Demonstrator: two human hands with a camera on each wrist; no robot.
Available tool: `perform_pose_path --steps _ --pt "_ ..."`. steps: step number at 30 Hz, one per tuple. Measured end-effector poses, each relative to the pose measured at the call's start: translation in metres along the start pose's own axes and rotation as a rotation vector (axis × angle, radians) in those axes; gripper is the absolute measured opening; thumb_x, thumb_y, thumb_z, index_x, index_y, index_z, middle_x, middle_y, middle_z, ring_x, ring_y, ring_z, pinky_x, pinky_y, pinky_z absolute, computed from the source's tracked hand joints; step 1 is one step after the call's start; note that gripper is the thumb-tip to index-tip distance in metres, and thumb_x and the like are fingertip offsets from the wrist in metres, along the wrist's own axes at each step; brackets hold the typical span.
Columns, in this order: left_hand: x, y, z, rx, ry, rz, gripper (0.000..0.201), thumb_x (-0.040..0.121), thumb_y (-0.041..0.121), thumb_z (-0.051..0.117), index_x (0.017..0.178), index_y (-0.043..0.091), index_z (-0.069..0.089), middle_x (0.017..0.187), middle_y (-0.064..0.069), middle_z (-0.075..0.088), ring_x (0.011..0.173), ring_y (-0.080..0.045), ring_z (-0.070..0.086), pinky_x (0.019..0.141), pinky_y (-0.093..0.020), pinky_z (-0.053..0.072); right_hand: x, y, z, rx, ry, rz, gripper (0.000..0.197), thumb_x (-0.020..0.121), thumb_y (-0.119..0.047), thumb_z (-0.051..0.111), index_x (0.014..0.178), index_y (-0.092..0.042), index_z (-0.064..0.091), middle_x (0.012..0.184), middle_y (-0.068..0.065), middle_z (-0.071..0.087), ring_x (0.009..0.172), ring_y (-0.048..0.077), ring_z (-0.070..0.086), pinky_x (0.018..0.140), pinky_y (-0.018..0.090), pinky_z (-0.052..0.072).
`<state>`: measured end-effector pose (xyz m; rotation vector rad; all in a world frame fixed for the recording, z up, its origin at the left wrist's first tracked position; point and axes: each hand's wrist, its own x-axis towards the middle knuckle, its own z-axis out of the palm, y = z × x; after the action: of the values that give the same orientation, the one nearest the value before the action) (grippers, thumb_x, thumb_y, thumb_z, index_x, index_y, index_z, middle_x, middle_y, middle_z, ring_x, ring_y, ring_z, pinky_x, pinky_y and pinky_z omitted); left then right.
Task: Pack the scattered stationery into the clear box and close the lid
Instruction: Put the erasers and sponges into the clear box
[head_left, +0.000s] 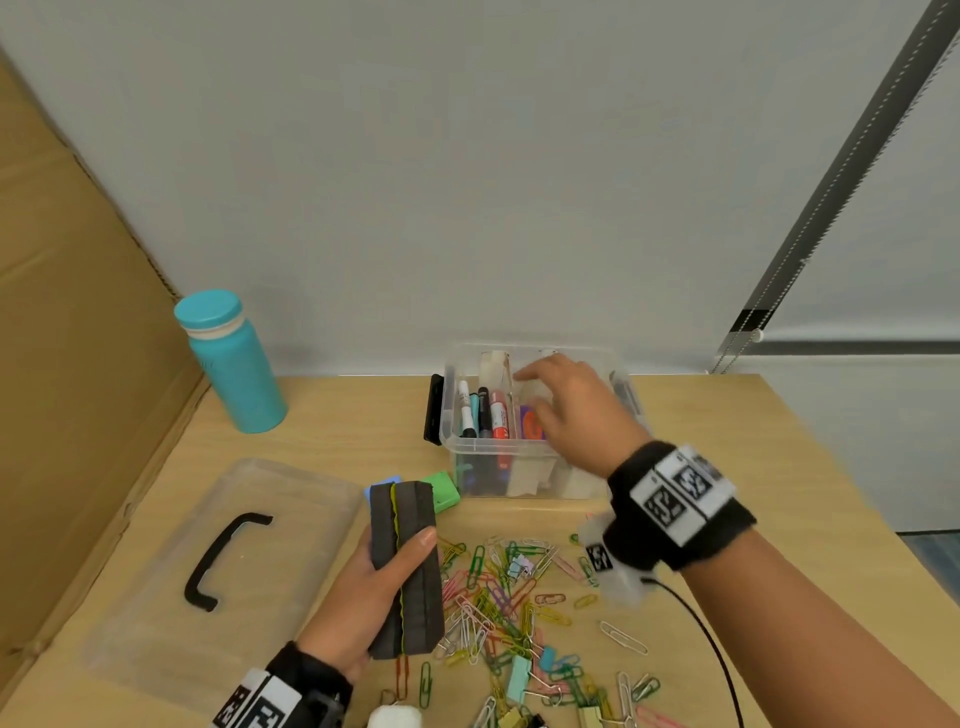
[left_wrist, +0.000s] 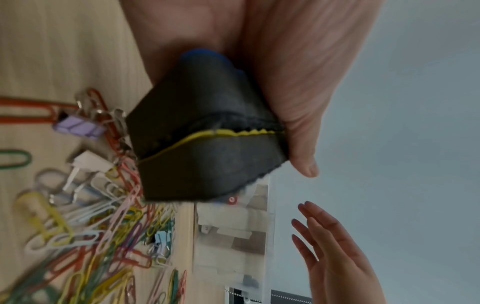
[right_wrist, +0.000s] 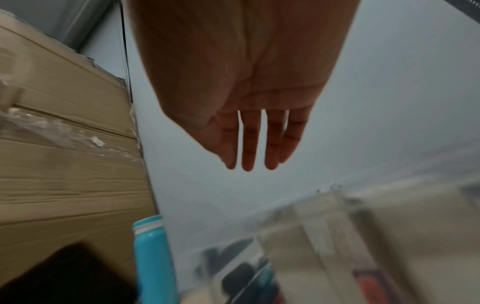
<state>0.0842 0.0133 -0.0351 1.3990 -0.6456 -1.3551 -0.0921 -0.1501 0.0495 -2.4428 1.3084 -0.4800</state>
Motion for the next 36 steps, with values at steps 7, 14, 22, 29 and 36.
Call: perform_pose_path --steps 7,14,22,29,36 --pt "0.008 0.004 0.016 0.208 -0.086 0.194 0.075 0.062 0.048 0.083 0.125 0.030 0.047 0.115 0.001 0.065 0.101 -0.010 0.066 0.076 -0.022 0.053 -0.056 -0.027 0.030 0.591 -0.439 0.106 0.044 0.093 -0.047 0.049 0.128 -0.020 0.048 0.118 -0.004 0.059 0.092 0.017 0.067 0.081 0.036 0.058" --pt "0.010 0.016 0.021 0.321 -0.174 0.382 0.100 0.052 0.038 0.088 0.135 0.034 0.033 0.123 0.010 0.058 0.108 -0.006 0.063 0.087 -0.027 0.054 -0.052 -0.028 0.017 0.956 -0.644 0.239 0.044 0.091 -0.026 0.061 0.131 -0.019 0.044 0.120 0.009 0.065 0.094 0.025 0.070 0.083 0.037 0.058" --pt "0.013 0.014 -0.004 0.275 0.031 0.361 0.078 0.054 0.061 0.073 0.119 0.025 0.050 0.098 0.000 0.062 0.072 0.004 0.058 0.072 -0.022 0.045 -0.007 -0.011 -0.061 0.418 0.037 0.019 0.033 0.093 -0.006 0.052 0.123 -0.016 0.042 0.111 0.004 0.054 0.093 0.018 0.058 0.075 0.018 0.051" --pt "0.017 -0.001 0.000 0.289 0.047 0.336 0.046 0.080 0.027 0.069 0.119 0.014 0.049 0.089 0.002 0.058 0.066 0.008 0.054 0.066 -0.009 0.045 0.040 -0.013 -0.033 -0.198 -0.069 0.128 0.041 0.085 0.001 0.047 0.122 -0.009 0.036 0.120 0.016 0.039 0.101 0.031 0.047 0.080 0.036 0.042" --pt "0.017 0.000 -0.002 0.310 0.057 0.327 0.044 0.083 0.024 0.067 0.122 0.016 0.048 0.093 0.002 0.057 0.069 0.010 0.055 0.068 -0.014 0.046 0.049 -0.023 -0.034 -0.351 -0.163 0.173 0.040 0.088 -0.003 0.050 0.125 -0.010 0.035 0.122 0.016 0.040 0.104 0.034 0.053 0.079 0.038 0.046"
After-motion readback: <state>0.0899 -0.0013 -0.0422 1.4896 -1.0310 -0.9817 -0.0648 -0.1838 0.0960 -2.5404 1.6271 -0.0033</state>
